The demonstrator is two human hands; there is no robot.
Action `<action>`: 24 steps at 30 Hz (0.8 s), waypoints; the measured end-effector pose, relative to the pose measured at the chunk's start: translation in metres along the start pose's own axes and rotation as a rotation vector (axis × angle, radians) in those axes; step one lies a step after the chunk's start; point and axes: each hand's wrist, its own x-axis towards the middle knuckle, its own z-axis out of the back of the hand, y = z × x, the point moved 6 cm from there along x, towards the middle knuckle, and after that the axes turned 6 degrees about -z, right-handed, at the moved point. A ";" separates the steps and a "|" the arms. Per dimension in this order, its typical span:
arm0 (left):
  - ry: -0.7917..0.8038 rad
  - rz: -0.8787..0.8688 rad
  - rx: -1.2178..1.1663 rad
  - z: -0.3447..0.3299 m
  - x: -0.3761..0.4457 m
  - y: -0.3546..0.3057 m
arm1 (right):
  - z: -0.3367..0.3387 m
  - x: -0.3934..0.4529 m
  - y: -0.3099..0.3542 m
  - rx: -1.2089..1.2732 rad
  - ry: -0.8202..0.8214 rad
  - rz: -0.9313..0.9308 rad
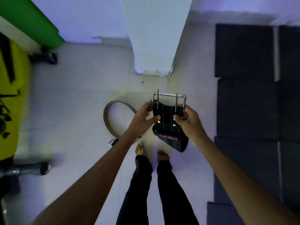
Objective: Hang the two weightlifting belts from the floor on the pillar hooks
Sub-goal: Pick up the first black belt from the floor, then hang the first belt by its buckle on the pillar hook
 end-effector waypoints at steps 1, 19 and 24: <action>-0.022 -0.056 -0.008 0.001 -0.019 -0.040 | 0.013 -0.025 0.026 0.024 0.015 0.034; -0.317 -0.967 0.027 0.097 -0.288 -0.541 | 0.140 -0.399 0.430 0.166 -0.201 0.848; -0.455 -1.101 -0.048 0.117 -0.358 -0.629 | 0.154 -0.481 0.498 0.251 -0.272 1.046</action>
